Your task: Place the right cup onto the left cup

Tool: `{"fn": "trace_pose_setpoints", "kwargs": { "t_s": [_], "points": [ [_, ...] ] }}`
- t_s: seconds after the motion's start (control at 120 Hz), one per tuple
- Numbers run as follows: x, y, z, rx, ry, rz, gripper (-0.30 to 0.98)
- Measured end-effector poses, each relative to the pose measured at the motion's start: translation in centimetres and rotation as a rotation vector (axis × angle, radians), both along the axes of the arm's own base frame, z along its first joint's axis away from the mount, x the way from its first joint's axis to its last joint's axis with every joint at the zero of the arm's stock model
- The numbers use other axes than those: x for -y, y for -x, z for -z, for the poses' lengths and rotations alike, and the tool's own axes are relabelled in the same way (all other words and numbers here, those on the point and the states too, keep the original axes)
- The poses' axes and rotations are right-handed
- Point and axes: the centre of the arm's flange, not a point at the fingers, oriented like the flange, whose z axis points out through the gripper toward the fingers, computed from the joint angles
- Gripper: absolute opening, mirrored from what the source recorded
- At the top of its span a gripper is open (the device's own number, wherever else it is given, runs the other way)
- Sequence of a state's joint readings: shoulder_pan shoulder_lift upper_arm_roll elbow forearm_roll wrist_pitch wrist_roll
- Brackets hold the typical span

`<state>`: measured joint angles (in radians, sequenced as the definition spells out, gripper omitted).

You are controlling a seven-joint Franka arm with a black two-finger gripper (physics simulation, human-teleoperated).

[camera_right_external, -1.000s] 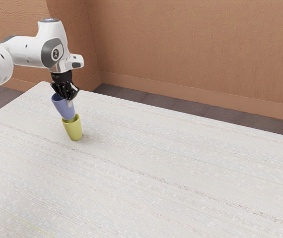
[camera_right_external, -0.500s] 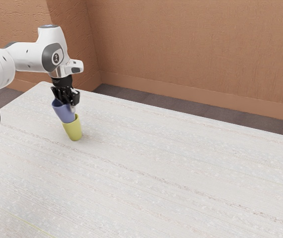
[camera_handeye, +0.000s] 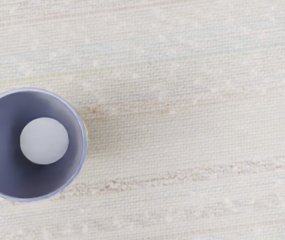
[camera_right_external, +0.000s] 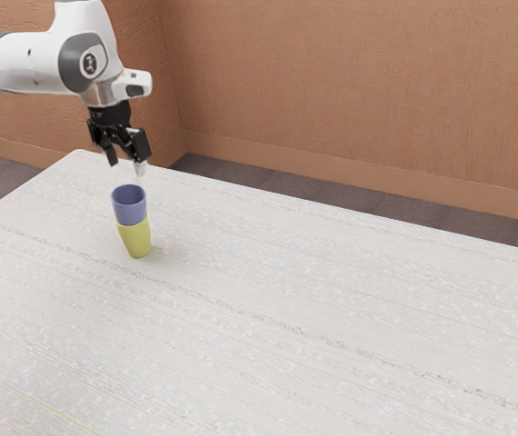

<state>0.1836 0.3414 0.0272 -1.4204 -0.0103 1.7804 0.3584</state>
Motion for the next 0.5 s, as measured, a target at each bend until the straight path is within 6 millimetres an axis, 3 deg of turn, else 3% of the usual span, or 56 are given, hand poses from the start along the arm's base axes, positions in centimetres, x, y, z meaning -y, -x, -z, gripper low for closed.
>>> {"fn": "trace_pose_setpoints", "kwargs": {
  "t_s": [0.217, 0.375, 0.5],
  "points": [
    [7.7, 6.6, -4.8, 0.002, -0.006, 0.065, 0.67],
    [12.8, 9.3, -6.8, -0.021, -0.011, 0.106, 0.68],
    [16.6, 10.2, -7.2, -0.040, -0.031, 0.143, 0.68]
  ]
}}
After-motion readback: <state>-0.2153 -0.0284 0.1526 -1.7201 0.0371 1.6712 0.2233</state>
